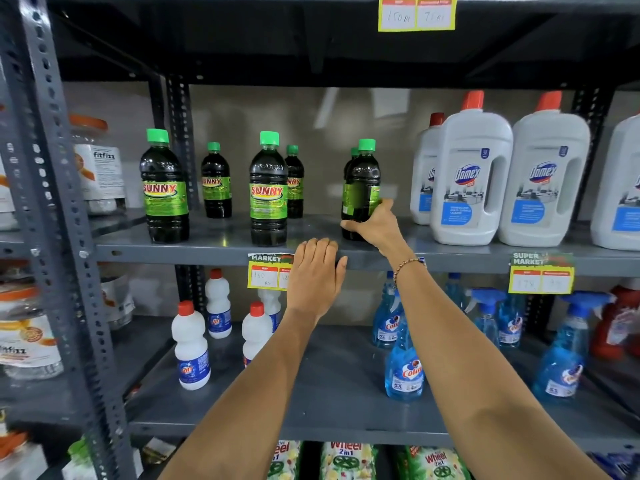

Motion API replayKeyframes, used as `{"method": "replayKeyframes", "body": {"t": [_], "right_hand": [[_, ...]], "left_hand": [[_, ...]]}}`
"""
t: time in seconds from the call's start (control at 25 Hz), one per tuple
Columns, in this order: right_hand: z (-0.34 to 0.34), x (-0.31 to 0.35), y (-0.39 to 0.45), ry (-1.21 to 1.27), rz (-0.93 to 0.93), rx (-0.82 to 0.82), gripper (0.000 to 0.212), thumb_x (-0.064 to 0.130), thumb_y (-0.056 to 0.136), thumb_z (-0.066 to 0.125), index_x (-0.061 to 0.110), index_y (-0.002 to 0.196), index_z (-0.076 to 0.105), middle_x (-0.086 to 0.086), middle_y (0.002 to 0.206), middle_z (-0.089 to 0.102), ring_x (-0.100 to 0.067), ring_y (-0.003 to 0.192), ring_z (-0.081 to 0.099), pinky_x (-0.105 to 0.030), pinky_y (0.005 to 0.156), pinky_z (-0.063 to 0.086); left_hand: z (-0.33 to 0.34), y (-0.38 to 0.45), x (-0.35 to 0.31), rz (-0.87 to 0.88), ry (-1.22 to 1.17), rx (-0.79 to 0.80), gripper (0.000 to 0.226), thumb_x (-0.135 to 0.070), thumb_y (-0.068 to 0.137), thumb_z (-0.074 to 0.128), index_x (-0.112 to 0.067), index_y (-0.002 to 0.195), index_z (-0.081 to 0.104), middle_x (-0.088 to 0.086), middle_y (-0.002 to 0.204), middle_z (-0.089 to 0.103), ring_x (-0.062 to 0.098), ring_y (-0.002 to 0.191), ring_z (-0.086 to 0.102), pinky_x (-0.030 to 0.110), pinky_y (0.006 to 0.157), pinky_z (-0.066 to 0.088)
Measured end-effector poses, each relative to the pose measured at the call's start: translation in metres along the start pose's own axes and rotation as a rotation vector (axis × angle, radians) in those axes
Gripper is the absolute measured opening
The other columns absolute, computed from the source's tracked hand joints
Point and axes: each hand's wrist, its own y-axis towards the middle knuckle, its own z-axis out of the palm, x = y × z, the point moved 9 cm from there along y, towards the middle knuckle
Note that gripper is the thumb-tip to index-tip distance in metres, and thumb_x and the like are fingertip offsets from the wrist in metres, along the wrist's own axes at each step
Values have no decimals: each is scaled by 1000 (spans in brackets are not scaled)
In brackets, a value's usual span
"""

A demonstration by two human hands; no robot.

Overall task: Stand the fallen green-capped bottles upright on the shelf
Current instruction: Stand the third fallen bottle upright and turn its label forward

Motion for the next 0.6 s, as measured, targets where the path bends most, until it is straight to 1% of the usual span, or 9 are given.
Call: {"method": "replayKeyframes", "body": {"t": [0.08,0.12,0.16,0.24,0.28,0.4,0.44,0.56,0.6], "right_hand": [[2,-3,0,2,36,27,71,18,75,76,4,127,31,-12,125,56,-20,102,53,-29,81,43],[3,-5,1,-16,40,25,71,18,74,77,4,126,31,-13,125,56,-20,102,53,-29,81,43],[2,-4,1,-29,30,2,74,19,71,80,3,124,32,-13,124,55,-22,105,54,-30,83,45],[-2,-1,0,-85,0,-50,82,25,63,86,3,121,32,-13,125,52,-27,115,53,-37,95,47],[0,0,0,-114,-3,-41,84,27,63,86,3,122,32,-13,125,52,-28,117,51,-40,97,47],[4,2,-2,-147,19,5,74,23,69,80,1,123,35,-14,122,54,-24,108,53,-33,87,48],[3,3,-3,-172,6,-11,74,23,68,80,0,124,38,-14,122,54,-24,108,53,-33,87,48],[1,7,-4,-259,-26,-41,86,31,65,84,-1,129,36,-17,132,46,-31,123,47,-40,103,43],[3,6,-4,-245,-24,-23,87,30,66,83,-1,131,34,-17,132,45,-31,124,46,-39,103,43]], "left_hand": [[0,0,-1,2,-1,10,41,-35,98,31,-8,110,60,8,109,64,29,103,58,39,98,39],[0,0,-1,2,1,10,41,-35,98,31,-8,110,59,8,108,64,28,102,58,39,98,40],[0,0,0,0,3,9,40,-35,98,32,-8,111,59,8,108,64,28,102,58,39,98,39],[0,0,0,1,11,4,39,-35,98,33,-8,111,59,7,108,64,28,101,58,38,98,38],[0,-1,-1,2,17,1,39,-35,98,34,-8,110,59,7,107,64,27,102,58,38,98,38],[0,-1,0,-11,25,-7,39,-35,98,34,-8,110,59,7,108,64,28,102,58,38,98,39],[0,0,0,-12,24,-11,39,-35,98,34,-8,110,59,8,107,64,28,103,58,39,98,38],[1,-1,-1,-4,23,-20,39,-35,98,34,-8,109,59,8,107,64,29,102,58,38,98,36],[0,-1,-1,-1,21,-23,39,-35,98,33,-8,110,59,8,107,64,29,102,58,38,98,36]]}}
